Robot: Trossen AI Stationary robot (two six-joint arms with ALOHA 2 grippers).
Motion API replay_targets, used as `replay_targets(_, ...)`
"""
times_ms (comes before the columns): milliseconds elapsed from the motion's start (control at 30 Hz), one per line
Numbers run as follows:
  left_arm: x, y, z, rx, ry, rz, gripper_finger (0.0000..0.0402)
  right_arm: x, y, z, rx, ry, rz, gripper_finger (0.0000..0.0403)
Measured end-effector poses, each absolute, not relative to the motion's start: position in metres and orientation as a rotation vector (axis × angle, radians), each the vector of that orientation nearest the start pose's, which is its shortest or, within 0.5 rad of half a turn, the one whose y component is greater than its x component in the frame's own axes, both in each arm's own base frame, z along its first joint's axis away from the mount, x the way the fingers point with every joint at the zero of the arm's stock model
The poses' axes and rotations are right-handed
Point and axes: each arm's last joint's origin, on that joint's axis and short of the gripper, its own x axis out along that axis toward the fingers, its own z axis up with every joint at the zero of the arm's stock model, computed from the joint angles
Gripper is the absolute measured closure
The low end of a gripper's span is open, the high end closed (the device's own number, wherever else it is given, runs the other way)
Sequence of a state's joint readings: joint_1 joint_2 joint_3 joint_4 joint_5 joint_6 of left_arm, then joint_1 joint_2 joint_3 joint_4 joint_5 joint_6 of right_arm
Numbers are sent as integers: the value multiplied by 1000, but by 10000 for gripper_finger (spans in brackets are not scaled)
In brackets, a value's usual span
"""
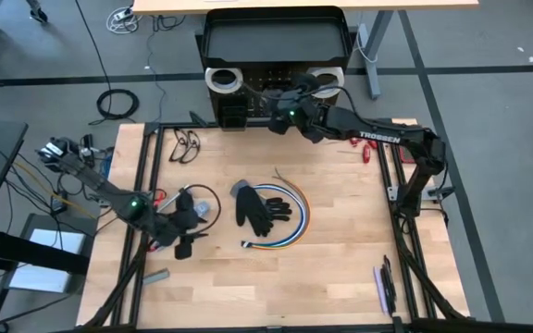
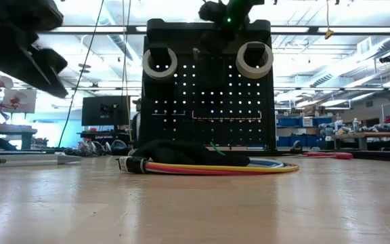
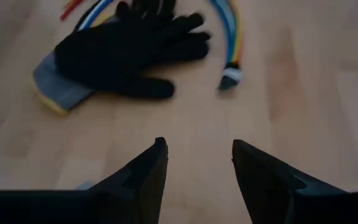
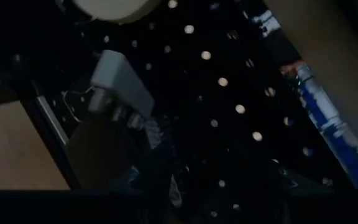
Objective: Hang tools onto peg board
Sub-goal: Put the terminal block into the black bin on the peg board
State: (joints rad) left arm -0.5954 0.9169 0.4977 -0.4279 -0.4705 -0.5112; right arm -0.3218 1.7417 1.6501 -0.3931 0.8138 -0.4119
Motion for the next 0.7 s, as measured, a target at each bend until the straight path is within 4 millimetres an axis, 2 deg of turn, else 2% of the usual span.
replay_targets(167, 139, -96, 197, -129, 767, 7, 230, 355, -127, 369, -378, 692, -930, 233)
replay_targets(367, 127, -111, 197, -235, 780, -37, 236, 370, -105, 376, -302, 508, -682, 239)
replay_targets(467, 125, -117, 199, -283, 757, -54, 239, 376, -115, 367, -284, 483, -661, 247)
replay_targets(600, 122, -126, 201, -341, 738, -98, 239, 380, -140, 354, -233, 476, -662, 256)
replay_targets(700, 117, -131, 200, -379, 754, -108, 239, 376, -155, 357, -218, 437, -729, 258)
